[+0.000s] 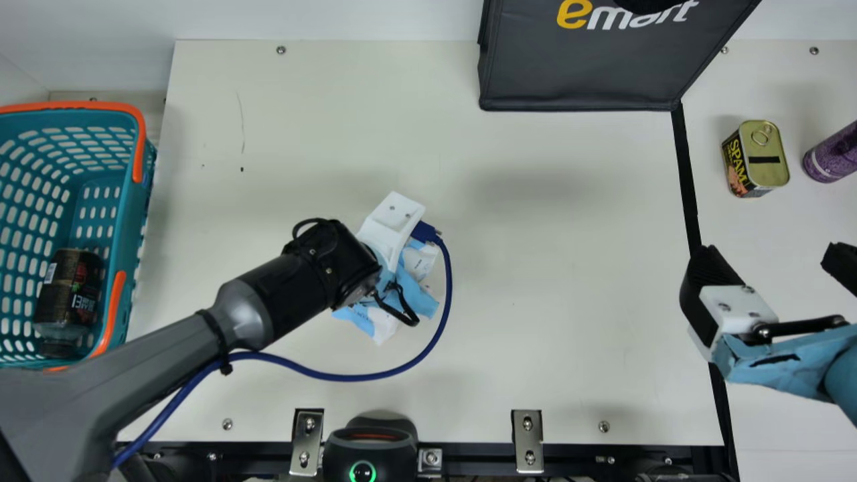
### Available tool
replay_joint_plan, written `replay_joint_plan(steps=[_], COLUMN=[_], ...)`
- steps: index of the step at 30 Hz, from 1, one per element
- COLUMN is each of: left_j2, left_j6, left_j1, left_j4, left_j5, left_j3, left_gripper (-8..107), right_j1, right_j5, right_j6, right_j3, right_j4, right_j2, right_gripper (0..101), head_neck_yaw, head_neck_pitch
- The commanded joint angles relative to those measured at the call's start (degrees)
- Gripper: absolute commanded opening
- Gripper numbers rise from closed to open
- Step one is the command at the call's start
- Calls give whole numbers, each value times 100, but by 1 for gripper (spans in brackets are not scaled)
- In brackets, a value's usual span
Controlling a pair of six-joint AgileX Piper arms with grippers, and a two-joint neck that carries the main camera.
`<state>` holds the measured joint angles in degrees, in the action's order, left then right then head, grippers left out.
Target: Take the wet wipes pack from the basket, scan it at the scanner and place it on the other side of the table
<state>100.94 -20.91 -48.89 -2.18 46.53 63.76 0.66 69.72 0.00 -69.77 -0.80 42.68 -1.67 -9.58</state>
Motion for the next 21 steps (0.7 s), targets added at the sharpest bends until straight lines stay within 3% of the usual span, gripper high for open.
replay_joint_plan(steps=[1,21], left_j2=[-37,-255], left_j6=[8,-48], left_j1=[-8,3], left_j4=[-19,-368], left_j5=[-58,-1116], left_j3=[-14,-477], left_gripper=[-8,-8], right_j1=[0,0], right_j5=[0,0], right_j6=[0,0], right_j3=[0,0], right_j4=[0,0], right_j2=[0,0], right_gripper=[95,95], head_neck_yaw=[9,9], head_neck_pitch=[166,166])
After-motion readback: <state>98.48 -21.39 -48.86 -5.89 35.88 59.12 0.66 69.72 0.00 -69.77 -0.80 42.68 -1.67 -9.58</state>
